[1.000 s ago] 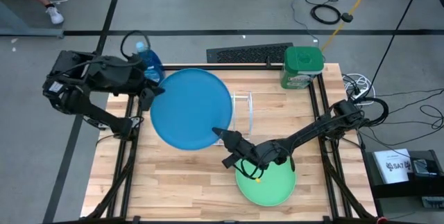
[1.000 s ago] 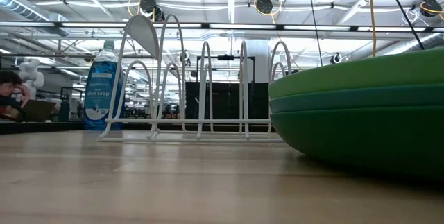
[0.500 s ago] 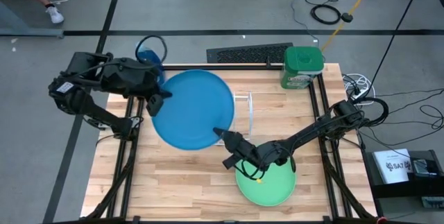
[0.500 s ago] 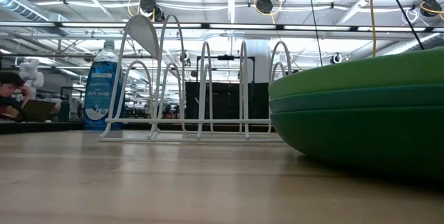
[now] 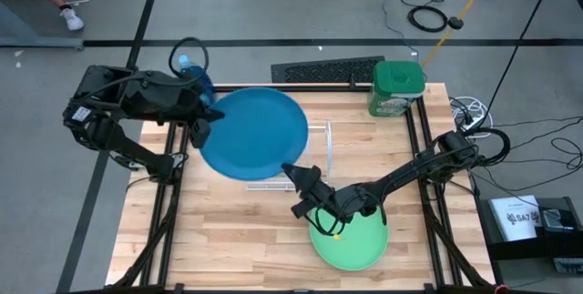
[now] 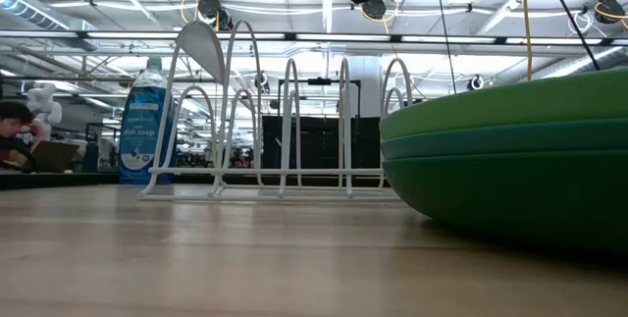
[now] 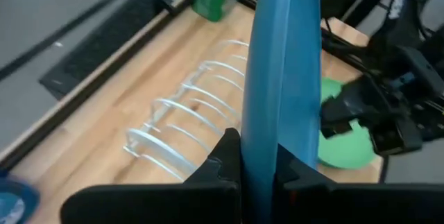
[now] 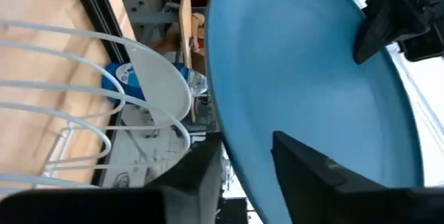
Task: Sort dishes
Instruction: Put the blue plate in the dish rack
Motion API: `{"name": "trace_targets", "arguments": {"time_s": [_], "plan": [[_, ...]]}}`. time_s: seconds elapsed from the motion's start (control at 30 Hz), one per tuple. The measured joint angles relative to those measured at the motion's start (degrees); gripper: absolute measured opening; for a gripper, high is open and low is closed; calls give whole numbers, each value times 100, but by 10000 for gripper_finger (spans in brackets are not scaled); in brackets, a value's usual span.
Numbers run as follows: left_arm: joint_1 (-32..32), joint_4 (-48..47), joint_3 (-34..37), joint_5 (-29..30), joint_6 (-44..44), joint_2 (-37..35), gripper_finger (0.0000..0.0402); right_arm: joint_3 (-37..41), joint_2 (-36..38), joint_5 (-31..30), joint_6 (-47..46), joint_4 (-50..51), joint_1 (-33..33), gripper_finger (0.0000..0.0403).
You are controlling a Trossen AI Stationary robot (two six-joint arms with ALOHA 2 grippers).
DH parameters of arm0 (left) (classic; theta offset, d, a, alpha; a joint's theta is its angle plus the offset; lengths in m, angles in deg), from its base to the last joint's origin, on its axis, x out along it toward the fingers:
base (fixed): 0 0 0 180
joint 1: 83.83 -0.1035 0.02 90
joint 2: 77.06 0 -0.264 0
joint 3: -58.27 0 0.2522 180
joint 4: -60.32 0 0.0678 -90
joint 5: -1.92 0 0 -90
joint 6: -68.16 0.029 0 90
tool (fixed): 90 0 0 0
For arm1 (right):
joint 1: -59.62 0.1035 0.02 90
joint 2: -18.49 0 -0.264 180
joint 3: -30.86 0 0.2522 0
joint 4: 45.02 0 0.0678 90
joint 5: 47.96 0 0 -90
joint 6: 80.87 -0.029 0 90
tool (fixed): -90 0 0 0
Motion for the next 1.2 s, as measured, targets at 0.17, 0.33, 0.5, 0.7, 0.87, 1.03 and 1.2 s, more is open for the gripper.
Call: {"name": "trace_targets", "arguments": {"time_s": [0.17,0.33,0.5,0.7,0.87,1.03,1.2], "plan": [[-15,7,-39,308,39,0,8,-2,2,28,-432,100,13,162],[-7,18,-44,579,-100,-84,8,-2,2,-390,-604,104,6,181],[-6,-158,-50,1031,-512,-102,8,-2,2,-515,-533,104,0,177],[78,-155,-17,1722,-927,-50,8,-2,20,-600,-404,117,-141,165],[190,-150,-17,2068,-1111,-3,8,-2,157,-676,-375,118,-348,164],[382,-146,-17,2461,-1263,113,8,-2,500,-698,-383,111,-621,164],[671,-146,-17,2919,-1272,335,7,0,1038,-634,-359,122,-930,164]]}}
